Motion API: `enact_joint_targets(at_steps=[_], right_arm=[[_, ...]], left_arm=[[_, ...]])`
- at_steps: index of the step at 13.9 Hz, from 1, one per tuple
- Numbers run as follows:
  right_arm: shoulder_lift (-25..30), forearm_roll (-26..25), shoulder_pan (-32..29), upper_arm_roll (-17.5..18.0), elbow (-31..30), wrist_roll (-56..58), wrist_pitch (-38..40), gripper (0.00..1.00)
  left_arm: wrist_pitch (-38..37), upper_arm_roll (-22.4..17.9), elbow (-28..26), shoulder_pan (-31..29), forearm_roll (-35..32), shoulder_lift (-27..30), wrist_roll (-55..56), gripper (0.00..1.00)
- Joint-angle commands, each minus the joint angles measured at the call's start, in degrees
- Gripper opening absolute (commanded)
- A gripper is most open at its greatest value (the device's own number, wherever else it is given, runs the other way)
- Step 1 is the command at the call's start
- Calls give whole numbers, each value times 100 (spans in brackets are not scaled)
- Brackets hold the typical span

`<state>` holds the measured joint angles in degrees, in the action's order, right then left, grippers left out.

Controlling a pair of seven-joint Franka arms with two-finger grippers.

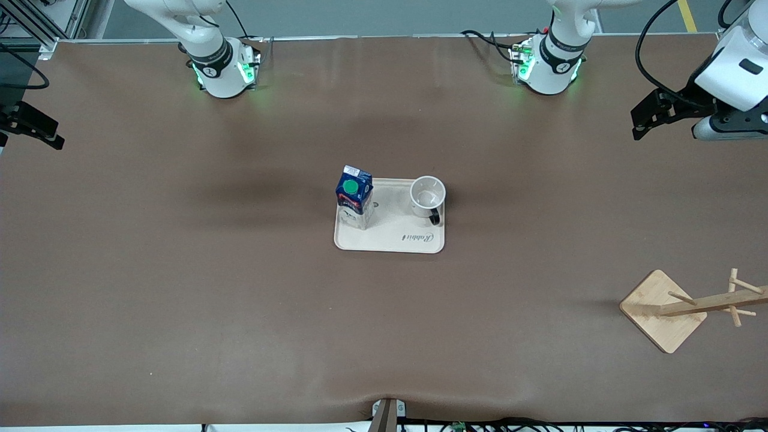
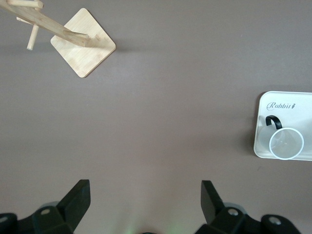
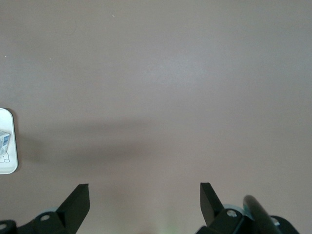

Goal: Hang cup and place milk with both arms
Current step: 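Move the left gripper toward the glass mug on the tray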

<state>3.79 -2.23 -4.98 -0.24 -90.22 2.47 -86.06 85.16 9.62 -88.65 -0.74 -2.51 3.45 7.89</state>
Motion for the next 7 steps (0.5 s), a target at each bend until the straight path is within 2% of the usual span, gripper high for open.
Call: enact_joint_targets(at_steps=[1,7], right_arm=[[34,21,-82,42,13,-10,-7,100],[25,21,-90,42,22,-10,-16,100]], left_arm=[[-104,5,112,-76,101,-55,-104,100],[18,4,68,-129,101,-248,18,100]])
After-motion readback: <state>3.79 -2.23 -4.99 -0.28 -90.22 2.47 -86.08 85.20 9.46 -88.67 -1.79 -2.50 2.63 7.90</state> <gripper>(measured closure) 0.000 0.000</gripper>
